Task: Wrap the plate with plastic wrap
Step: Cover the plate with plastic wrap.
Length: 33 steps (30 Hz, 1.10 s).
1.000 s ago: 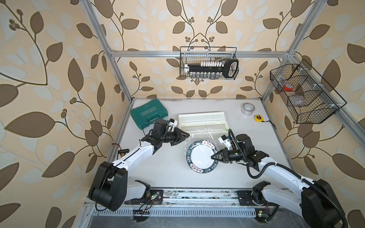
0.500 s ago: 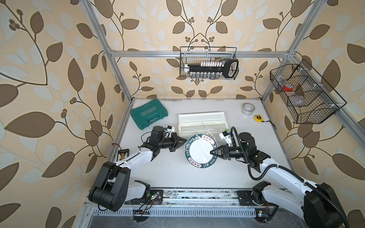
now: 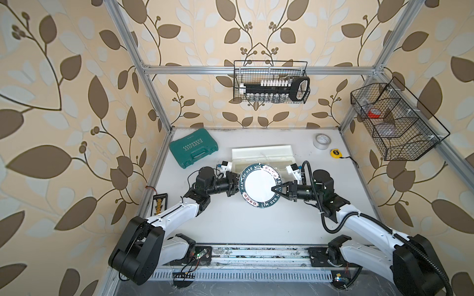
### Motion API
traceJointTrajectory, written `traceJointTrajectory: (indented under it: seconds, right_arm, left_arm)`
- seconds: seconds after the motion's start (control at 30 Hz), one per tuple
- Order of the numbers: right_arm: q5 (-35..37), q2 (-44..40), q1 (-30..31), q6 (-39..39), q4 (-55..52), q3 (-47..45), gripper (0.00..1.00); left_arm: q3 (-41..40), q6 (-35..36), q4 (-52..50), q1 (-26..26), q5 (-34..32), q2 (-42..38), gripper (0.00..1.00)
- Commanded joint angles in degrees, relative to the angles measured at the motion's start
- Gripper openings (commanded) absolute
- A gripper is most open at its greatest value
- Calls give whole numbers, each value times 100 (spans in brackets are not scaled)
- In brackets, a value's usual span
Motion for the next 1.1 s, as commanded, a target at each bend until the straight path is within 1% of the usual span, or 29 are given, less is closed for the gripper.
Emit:
traceJointTrajectory:
  seconds: [0.0,0.07,0.13,0.3,0.37,0.43,0.5,0.57,0.6,0.67,0.7,0.8,0.87,1.0,1.07]
  right_arm:
    - [321,-25,33,141,141,120,0]
    - [362,-71,31,179,164,116,0]
    - [384,-83,25,236,213,100,0]
    - [524,-116,12,506,455,28,0]
    - [619,-135,7,593,488,28,0]
    - [693,-143,-4,656,496,28,0]
    - [744,-142,-3,661,447,43,0]
    - [808,-136,-2,623,343,46,0]
    - [842,-142,-2,580,268,37,0]
    - [930,-180,-2,475,95,43,0]
    - [975,-194,-8,428,10,39,0]
    - [1086,-244,6,375,-150,57,0]
    - [1148,-259,3,353,-223,72,0]
    - [1262,-250,49,418,-233,90,0]
    - [1276,-226,94,444,-223,125,0]
  left_arm:
    - [171,-129,835,-114,433,38,30]
    - [196,-78,637,-95,512,70,38]
    - [172,72,204,-32,603,29,43]
    - [10,720,-1305,165,742,-359,51]
    - [38,1184,-2234,205,700,-615,52]
    - [23,1429,-2757,288,698,-857,54]
    - [85,1783,-3526,499,641,-1103,55]
    - [393,2474,-4874,977,384,-1422,57]
    - [619,2775,-5393,1207,257,-1580,59]
    - [994,3063,-5841,1396,41,-1831,63]
    - [1173,3105,-5843,1384,-24,-1945,66]
    - [1058,2390,-4850,1196,-167,-2339,72]
    - [918,2136,-4357,813,-481,-2389,75]
    - [1017,2287,-4081,-274,-1145,-1888,74]
    - [1080,2348,-3907,-630,-1332,-1601,72]
